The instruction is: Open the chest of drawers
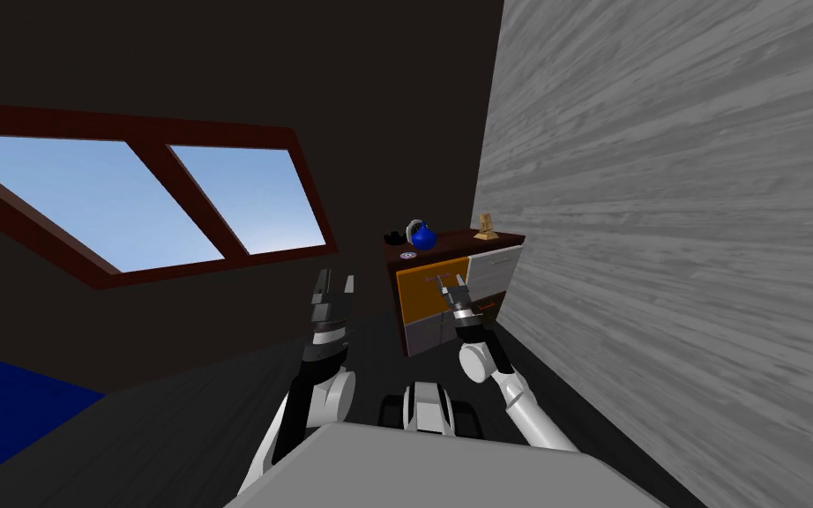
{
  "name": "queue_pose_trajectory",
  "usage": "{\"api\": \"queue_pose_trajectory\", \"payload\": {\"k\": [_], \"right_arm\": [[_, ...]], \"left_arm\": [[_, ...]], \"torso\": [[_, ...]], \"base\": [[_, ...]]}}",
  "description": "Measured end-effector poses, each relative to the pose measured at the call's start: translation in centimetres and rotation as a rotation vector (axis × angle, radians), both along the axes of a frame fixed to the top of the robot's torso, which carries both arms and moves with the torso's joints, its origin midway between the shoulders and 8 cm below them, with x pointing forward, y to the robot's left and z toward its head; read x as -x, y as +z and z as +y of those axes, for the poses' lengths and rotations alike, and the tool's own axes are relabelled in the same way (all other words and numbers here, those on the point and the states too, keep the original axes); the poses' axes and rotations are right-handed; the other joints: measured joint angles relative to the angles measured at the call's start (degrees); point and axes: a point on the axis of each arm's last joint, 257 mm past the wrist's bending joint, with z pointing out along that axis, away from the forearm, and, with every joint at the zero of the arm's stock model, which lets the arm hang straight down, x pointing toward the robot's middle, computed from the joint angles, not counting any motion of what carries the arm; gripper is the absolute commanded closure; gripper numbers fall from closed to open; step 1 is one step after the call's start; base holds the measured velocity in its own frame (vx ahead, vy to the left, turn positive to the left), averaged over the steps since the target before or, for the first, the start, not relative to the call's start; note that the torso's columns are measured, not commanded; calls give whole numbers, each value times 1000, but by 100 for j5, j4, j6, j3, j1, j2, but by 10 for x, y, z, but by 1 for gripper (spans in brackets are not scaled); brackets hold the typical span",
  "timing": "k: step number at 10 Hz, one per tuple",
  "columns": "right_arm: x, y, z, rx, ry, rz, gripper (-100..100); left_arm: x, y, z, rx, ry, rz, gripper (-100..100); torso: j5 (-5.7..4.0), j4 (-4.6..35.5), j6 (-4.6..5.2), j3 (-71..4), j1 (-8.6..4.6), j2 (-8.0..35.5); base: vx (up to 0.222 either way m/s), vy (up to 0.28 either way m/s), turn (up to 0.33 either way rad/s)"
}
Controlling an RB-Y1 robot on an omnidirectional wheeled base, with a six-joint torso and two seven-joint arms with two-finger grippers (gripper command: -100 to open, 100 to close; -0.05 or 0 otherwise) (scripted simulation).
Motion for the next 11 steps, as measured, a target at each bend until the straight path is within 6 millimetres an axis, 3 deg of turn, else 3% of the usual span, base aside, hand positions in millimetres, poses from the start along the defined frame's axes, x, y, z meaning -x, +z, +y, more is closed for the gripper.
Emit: {"api": "queue_pose_trajectory", "payload": {"k": [11], "right_arm": [[-34,-63,39,-296,225,219,-100]], "left_arm": [[0,0,0,0,0,0,0]], "torso": [[0,1,0,1,0,2]], "base": [[21,-39,15]]}}
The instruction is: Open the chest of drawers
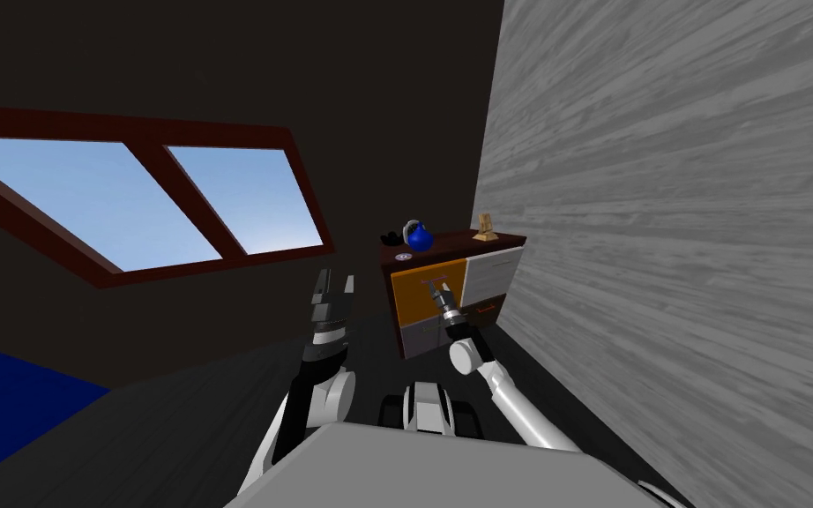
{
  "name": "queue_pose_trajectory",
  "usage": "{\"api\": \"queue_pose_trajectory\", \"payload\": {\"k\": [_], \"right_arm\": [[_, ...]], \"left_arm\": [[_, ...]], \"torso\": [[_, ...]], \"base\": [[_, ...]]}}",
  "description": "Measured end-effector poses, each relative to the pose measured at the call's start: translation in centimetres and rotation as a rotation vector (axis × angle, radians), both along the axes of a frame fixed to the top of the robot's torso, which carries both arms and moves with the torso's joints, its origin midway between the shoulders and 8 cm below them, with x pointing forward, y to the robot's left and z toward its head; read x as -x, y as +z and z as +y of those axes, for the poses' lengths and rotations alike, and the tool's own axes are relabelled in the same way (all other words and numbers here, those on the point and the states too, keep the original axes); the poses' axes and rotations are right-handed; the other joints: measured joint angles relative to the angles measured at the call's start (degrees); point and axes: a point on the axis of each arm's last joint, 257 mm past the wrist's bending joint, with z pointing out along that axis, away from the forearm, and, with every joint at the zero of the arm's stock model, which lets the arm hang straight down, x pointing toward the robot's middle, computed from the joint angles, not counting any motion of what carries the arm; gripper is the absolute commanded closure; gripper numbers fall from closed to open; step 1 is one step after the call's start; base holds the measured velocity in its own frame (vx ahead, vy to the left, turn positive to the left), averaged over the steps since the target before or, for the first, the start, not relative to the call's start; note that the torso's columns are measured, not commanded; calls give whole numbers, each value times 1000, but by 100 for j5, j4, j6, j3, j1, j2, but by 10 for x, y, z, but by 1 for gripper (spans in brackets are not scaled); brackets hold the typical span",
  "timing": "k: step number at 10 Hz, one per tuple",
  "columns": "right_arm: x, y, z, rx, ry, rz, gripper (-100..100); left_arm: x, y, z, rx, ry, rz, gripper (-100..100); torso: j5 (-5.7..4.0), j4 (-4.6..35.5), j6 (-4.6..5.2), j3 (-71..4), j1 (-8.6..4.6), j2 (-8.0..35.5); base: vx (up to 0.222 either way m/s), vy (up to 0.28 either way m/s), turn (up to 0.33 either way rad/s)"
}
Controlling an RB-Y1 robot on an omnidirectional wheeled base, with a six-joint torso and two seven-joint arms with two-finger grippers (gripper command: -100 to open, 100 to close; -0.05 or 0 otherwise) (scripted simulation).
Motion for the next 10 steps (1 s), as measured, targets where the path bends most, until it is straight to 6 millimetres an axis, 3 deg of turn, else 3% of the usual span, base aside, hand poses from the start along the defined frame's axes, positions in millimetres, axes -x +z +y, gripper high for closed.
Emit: {"api": "queue_pose_trajectory", "payload": {"k": [10], "right_arm": [[-21,-61,36,-275,142,223,-100]], "left_arm": [[0,0,0,0,0,0,0]], "torso": [[-1,-1,-1,-3,-4,-6]], "base": [[22,-38,-4]]}}
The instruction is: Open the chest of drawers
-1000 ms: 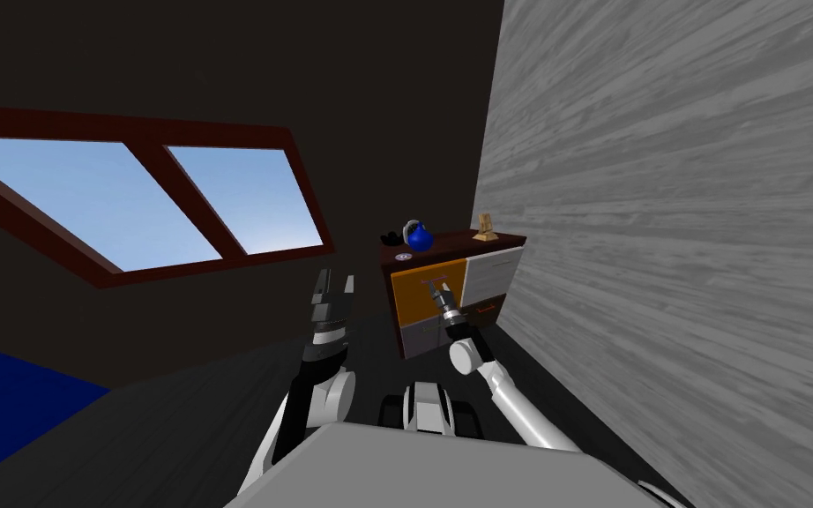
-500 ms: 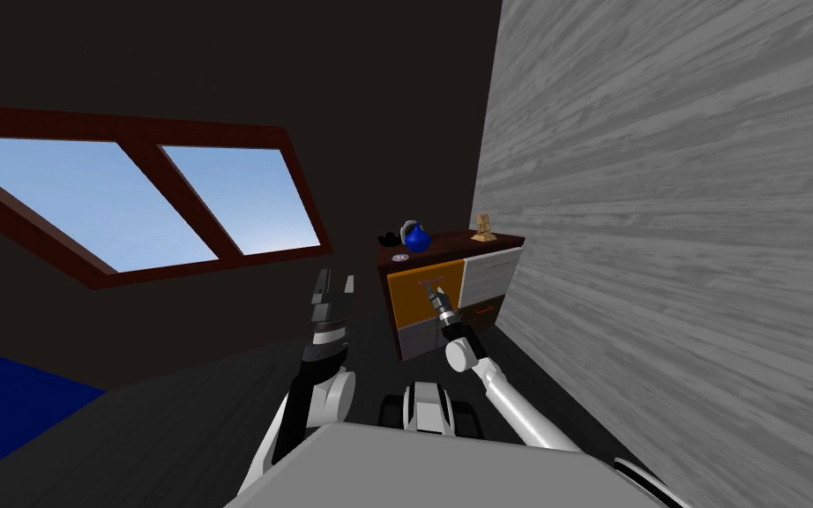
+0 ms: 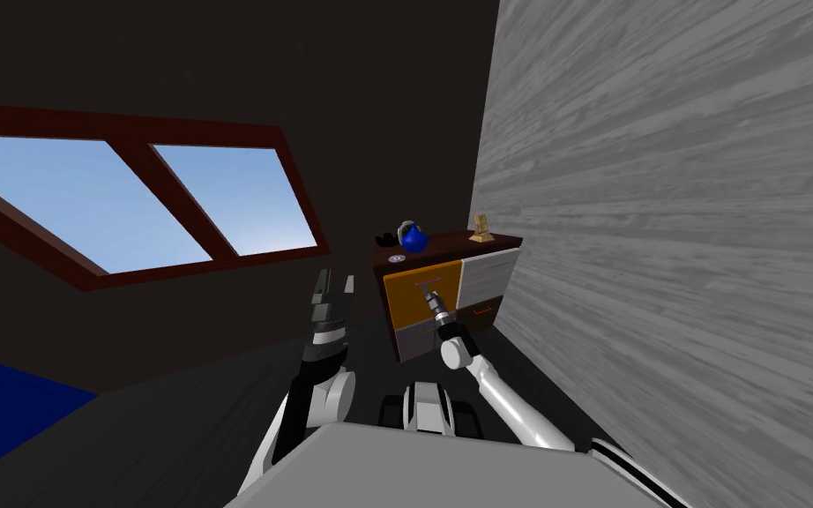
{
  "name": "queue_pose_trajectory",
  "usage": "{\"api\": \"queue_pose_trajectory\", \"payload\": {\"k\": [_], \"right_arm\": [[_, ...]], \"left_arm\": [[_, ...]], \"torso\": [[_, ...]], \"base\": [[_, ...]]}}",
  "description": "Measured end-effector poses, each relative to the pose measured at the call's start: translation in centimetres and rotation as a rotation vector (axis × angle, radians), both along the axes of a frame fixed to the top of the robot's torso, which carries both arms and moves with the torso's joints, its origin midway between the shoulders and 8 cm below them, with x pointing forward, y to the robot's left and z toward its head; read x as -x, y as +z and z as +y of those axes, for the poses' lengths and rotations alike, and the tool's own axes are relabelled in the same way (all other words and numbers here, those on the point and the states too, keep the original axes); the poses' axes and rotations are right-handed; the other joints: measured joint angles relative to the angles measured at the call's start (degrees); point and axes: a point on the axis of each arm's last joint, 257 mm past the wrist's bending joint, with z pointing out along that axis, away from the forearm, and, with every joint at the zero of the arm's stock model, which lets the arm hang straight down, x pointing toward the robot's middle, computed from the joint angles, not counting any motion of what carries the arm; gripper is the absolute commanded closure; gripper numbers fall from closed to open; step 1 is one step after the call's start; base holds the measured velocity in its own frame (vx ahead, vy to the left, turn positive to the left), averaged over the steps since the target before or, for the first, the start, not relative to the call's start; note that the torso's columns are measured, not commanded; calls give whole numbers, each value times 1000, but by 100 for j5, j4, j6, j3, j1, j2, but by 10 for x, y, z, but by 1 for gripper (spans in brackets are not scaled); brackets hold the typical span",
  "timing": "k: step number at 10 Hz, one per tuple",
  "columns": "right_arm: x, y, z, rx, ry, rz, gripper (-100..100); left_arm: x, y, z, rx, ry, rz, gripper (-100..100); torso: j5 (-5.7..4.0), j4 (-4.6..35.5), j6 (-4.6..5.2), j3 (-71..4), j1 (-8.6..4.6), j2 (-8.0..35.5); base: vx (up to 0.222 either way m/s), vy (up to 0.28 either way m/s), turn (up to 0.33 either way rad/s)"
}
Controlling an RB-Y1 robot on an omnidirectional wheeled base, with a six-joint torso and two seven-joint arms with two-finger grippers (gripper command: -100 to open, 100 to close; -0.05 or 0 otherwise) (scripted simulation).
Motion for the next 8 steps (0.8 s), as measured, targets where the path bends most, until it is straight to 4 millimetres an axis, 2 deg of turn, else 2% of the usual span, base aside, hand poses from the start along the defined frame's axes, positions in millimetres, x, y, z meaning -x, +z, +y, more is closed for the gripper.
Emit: {"api": "queue_pose_trajectory", "payload": {"k": [3,7,8], "right_arm": [[-1,-12,10,-78,28,54,-100],[1,-24,37,-199,70,129,-100],[1,-28,49,-237,84,150,-100]], "left_arm": [[0,0,0,0,0,0,0],[0,0,0,0,0,0,0],[0,0,0,0,0,0,0]], "torso": [[2,1,0,3,8,5],[2,1,0,2,6,3],[1,0,0,1,4,2]], "base": [[21,-29,-12],[18,-29,-14],[17,-31,-14]]}}
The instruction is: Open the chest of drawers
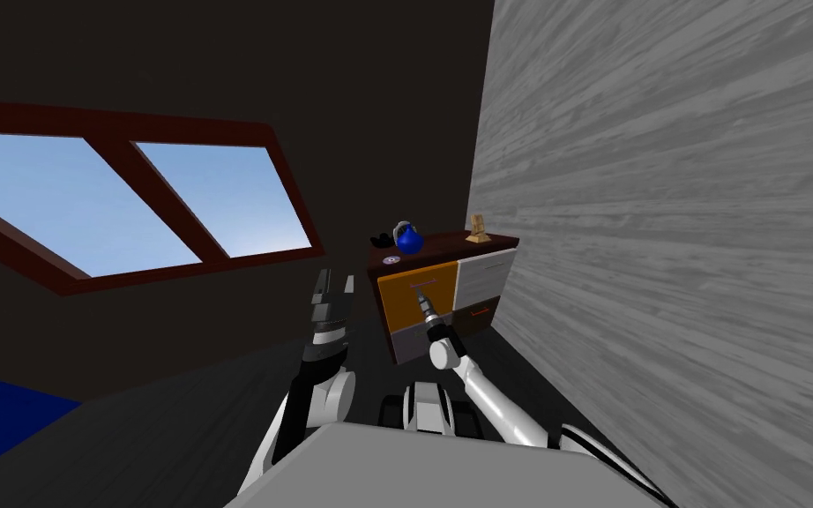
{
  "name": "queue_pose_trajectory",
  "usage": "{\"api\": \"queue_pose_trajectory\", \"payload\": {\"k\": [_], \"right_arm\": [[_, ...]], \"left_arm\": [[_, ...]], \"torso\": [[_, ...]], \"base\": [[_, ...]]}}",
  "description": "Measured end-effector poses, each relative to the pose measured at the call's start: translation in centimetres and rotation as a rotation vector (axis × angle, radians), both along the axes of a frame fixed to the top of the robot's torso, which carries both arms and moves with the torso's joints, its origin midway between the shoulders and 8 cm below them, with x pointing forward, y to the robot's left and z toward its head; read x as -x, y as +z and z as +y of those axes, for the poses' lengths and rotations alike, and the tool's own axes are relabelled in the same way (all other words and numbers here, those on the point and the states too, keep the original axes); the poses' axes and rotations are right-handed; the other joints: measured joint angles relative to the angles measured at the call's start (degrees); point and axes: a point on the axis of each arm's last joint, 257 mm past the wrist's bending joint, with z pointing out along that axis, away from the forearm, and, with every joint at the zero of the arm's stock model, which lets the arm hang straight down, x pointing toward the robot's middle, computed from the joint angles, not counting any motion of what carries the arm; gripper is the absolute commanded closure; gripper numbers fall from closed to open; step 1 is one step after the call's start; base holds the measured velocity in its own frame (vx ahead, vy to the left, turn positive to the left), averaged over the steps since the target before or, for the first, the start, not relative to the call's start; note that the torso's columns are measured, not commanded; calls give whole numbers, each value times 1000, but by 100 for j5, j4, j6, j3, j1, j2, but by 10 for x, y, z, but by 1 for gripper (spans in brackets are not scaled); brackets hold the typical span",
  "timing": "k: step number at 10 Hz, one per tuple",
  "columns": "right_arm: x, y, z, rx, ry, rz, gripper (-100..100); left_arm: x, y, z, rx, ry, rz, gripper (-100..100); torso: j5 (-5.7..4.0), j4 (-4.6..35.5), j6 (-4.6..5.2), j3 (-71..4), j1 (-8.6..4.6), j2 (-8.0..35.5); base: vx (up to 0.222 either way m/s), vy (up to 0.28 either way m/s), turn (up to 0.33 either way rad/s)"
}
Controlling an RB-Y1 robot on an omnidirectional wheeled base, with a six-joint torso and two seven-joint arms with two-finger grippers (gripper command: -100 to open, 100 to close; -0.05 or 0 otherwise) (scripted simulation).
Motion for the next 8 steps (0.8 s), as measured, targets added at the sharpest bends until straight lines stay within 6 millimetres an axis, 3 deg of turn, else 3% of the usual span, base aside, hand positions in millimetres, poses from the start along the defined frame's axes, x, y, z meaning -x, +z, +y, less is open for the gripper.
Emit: {"api": "queue_pose_trajectory", "payload": {"k": [3,6,7,8], "right_arm": [[10,3,44,-129,38,50,-100],[9,14,57,-163,50,58,-100],[8,15,57,-160,53,58,100],[8,15,57,-161,52,58,100]], "left_arm": [[0,0,0,0,0,0,0],[0,0,0,0,0,0,0],[0,0,0,0,0,0,0],[0,0,0,0,0,0,0]], "torso": [[1,0,1,1,3,1],[1,-3,1,-10,5,-18],[1,-4,0,-6,1,-7],[-1,2,0,5,-2,8]], "base": [[16,-18,-12],[39,7,-22],[6,2,3],[-75,-46,-44]]}}
